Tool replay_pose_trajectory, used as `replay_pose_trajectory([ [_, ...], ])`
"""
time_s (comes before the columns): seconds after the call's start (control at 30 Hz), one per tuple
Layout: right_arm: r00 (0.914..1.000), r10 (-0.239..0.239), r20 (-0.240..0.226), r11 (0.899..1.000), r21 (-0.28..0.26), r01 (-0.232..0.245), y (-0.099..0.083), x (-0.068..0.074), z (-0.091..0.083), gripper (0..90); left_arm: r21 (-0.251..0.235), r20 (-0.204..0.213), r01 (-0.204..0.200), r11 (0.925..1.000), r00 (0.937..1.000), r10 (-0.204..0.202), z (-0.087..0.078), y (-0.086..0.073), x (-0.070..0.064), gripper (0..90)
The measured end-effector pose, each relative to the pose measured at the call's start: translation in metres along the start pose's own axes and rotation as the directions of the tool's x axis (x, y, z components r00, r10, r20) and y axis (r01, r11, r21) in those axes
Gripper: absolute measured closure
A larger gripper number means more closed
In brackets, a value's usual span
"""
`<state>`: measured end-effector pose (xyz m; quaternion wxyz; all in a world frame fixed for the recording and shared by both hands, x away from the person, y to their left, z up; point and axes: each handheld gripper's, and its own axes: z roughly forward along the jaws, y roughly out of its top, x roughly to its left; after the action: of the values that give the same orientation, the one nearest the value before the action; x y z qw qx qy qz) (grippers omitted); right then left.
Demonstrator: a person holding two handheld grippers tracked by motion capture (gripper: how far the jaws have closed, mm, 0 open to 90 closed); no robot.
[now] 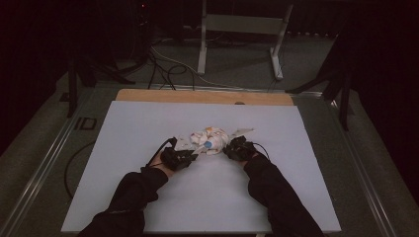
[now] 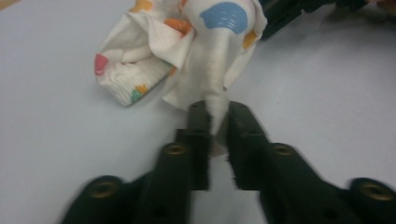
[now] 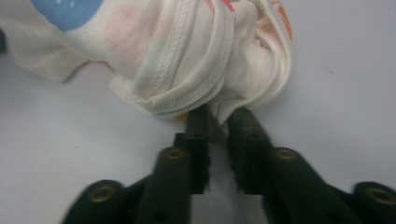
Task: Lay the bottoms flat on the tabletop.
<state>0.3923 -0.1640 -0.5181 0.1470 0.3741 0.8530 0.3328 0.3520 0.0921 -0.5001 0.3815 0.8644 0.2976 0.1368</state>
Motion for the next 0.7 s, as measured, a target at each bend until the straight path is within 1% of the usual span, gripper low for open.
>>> replay_pose_trajectory([
  [0.07,1.0,0.002,0.008,1.0,-0.003,-0.002,0.0,0.0,-0.001,86.9,0.004,0.004,-0.002,1.0,1.0,0.002,-0.002,0.0,0.001,87.7],
  [0.13,1.0,0.0,0.009,1.0,-0.001,0.0,0.001,-0.001,-0.001,88.4,0.011,0.005,-0.009,0.9999,0.9999,0.009,-0.002,0.001,0.002,88.5],
  [0.17,0.9999,-0.009,0.012,1.0,0.002,0.009,0.001,0.0,-0.002,88.8,0.013,0.005,-0.01,0.9999,0.9999,0.01,-0.003,0.001,0.002,88.7],
  [0.2,0.9996,-0.02,0.018,1.0,0.004,0.02,0.001,-0.001,-0.002,88.9,0.014,0.006,-0.011,0.9998,0.9999,0.011,-0.003,0.001,0.002,88.9],
  [0.27,0.9995,-0.023,0.02,1.0,0.004,0.023,0.002,0.0,-0.004,89.2,0.015,0.001,-0.019,0.9997,0.9998,0.019,-0.004,0.001,0.002,89.1],
  [0.33,0.9984,-0.044,0.036,0.999,-0.002,0.044,0.003,0.0,-0.007,89.4,0.012,0.004,-0.017,0.9998,0.9998,0.017,-0.006,0.001,0.003,89.2],
  [0.37,0.9986,-0.034,0.041,0.999,-0.009,0.034,0.004,0.0,-0.009,89.4,0.012,-0.001,-0.018,0.9998,0.9998,0.018,-0.007,0.001,0.004,89.2],
  [0.4,0.9982,-0.041,0.044,0.999,-0.014,0.042,0.005,-0.001,-0.01,89.5,0.011,-0.002,-0.015,0.9998,0.9999,0.015,-0.009,0.002,0.005,89.3],
  [0.43,0.9985,-0.031,0.046,0.999,-0.022,0.032,0.006,-0.001,-0.012,89.5,0.008,0.0,-0.012,0.9999,0.9999,0.012,-0.01,0.002,0.005,89.5],
  [0.47,0.9985,-0.031,0.046,0.999,-0.022,0.032,0.006,-0.001,-0.012,89.5,0.008,0.0,-0.012,0.9999,0.9999,0.012,-0.01,0.002,0.005,89.5],
  [0.57,0.9974,-0.049,0.053,0.998,-0.045,0.051,0.009,-0.004,-0.018,89.6,-0.001,-0.008,-0.011,0.9999,0.9999,0.011,-0.016,0.003,0.008,89.6],
  [0.63,0.9978,-0.041,0.052,0.998,-0.054,0.044,0.01,-0.004,-0.021,89.6,0.001,-0.016,-0.018,0.9998,0.9997,0.018,-0.021,0.003,0.01,89.6],
  [0.7,0.9968,-0.053,0.059,0.996,-0.068,0.057,0.013,-0.005,-0.024,89.6,-0.001,-0.021,-0.024,0.9997,0.9995,0.024,-0.025,0.004,0.011,89.6],
])
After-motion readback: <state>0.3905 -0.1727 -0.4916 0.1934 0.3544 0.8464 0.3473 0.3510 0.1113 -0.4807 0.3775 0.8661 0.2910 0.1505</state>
